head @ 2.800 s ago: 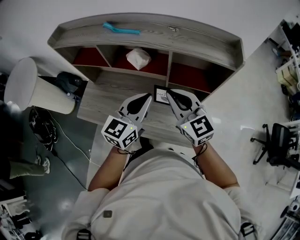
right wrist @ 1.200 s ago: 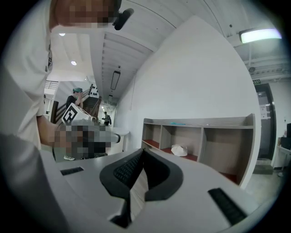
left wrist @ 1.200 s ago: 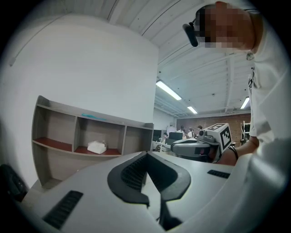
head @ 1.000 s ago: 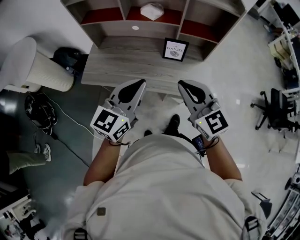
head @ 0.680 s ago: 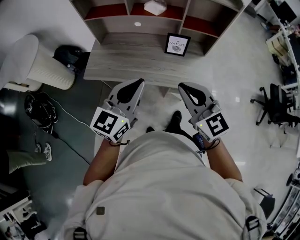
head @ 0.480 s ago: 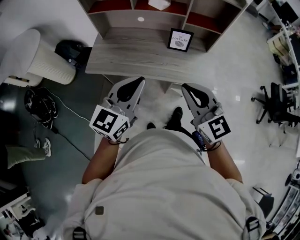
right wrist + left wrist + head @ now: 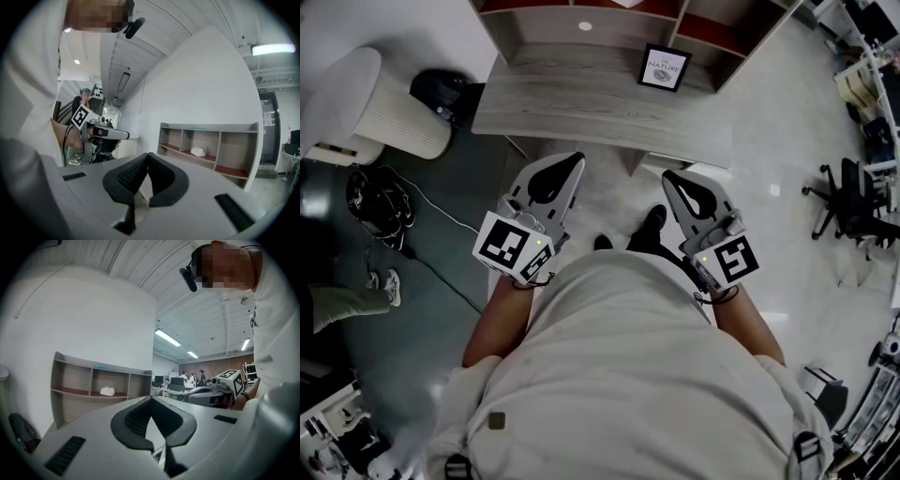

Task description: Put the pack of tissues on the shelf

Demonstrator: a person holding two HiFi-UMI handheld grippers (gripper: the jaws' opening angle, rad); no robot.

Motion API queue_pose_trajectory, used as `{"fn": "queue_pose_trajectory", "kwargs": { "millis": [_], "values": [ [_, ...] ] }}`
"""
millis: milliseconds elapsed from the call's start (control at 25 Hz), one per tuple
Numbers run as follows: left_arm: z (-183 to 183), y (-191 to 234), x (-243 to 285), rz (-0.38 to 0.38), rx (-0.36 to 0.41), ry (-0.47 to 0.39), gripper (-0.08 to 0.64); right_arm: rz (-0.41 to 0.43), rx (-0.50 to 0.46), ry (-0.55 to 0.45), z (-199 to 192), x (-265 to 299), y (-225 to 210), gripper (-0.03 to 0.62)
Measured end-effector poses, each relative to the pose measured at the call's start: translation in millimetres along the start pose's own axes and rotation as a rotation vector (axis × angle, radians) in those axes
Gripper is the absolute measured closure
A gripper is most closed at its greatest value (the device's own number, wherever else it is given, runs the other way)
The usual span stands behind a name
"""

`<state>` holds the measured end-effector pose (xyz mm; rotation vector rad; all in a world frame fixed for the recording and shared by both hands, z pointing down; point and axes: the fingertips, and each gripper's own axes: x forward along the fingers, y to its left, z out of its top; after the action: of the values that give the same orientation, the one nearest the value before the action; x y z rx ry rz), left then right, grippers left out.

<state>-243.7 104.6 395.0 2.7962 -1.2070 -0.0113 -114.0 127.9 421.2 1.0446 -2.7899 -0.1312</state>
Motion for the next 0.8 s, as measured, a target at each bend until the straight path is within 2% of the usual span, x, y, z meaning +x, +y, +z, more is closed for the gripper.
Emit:
{"fn": "queue_pose_trajectory", "kwargs": {
  "millis": [240, 800],
  "values": [
    [-2, -1, 0, -0.008, -0.009, 0.005, 0.546, -0.014, 0.021, 0.023, -2, -4, 1, 0.572],
    [-9, -1, 24, -0.022, -0.025, 0.022, 0.546, -0.006, 0.003, 0.013, -3, 0, -19, 0.572]
  ]
}}
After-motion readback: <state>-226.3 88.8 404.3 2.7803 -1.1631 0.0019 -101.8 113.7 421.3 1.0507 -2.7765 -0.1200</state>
